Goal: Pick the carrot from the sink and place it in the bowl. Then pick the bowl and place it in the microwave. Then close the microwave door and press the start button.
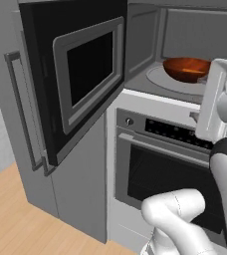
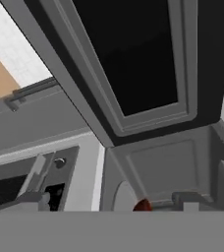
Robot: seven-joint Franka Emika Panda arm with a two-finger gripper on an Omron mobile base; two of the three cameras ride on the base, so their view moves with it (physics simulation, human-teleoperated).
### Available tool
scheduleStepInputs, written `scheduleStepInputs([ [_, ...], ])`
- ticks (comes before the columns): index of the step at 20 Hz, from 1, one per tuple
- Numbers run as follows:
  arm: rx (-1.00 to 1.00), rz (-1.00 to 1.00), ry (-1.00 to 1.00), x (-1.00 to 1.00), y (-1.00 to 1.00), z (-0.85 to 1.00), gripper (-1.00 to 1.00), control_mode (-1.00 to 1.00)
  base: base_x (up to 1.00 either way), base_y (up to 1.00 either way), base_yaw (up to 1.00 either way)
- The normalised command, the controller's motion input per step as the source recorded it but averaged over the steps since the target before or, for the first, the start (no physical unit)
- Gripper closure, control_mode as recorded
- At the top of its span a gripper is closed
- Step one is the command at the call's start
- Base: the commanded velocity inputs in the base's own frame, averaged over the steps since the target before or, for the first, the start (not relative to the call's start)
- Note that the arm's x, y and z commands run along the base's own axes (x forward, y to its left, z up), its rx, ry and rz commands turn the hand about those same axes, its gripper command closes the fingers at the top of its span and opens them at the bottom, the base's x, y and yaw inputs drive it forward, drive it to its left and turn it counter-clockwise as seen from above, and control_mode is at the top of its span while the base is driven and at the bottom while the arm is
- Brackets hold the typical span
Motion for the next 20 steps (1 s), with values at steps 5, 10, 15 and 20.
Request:
scheduleStepInputs([
  [5, 0.03, 0.06, -0.03, -1.0, 0.81, 0.0, -1.0, -1.0, 0.0, 0.0, 0.0],
  [10, 0.01, 0.02, -0.04, -0.7, 0.96, 0.0, -1.0, -1.0, 0.0, 0.0, 0.0],
  [15, 0.0, 0.0, 0.0, -0.18, 1.0, -0.07, -1.0, -1.0, 0.0, 0.0, 0.0],
  [20, 0.0, 0.0, 0.0, 0.0, 0.96, -0.31, -1.0, -1.0, 0.0, 0.0, 0.0],
])
